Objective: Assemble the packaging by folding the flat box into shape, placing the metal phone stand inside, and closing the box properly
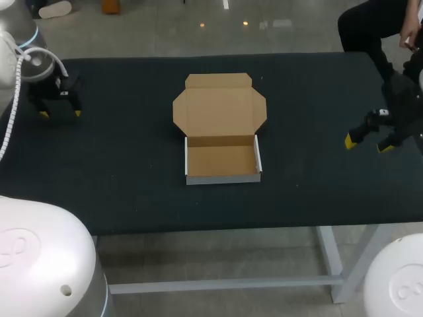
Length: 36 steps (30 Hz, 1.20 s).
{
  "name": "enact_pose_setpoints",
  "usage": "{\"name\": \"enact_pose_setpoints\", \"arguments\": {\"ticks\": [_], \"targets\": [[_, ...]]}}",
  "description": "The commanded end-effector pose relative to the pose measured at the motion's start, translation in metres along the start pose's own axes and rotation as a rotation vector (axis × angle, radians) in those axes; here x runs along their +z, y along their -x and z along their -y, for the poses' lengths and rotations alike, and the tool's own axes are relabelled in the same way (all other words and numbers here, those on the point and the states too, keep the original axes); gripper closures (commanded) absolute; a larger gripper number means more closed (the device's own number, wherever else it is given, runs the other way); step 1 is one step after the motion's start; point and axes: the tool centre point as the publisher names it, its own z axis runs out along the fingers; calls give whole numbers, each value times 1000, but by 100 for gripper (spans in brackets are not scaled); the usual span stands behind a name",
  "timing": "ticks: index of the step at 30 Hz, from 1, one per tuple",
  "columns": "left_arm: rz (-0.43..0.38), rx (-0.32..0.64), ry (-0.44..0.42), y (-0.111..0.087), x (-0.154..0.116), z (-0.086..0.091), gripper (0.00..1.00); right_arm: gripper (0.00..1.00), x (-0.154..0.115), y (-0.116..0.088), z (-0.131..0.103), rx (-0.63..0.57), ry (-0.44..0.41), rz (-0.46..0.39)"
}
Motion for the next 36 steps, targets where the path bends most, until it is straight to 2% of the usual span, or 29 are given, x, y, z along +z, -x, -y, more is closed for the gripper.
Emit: {"name": "enact_pose_setpoints", "arguments": {"ticks": [1,36], "targets": [[-1,6,18,5,7,12,0,0,-2,0,0,-1,-5,-3],[-3,90,-20,22,22,60,0,0,-2,0,0,-1,-5,-3]]}}
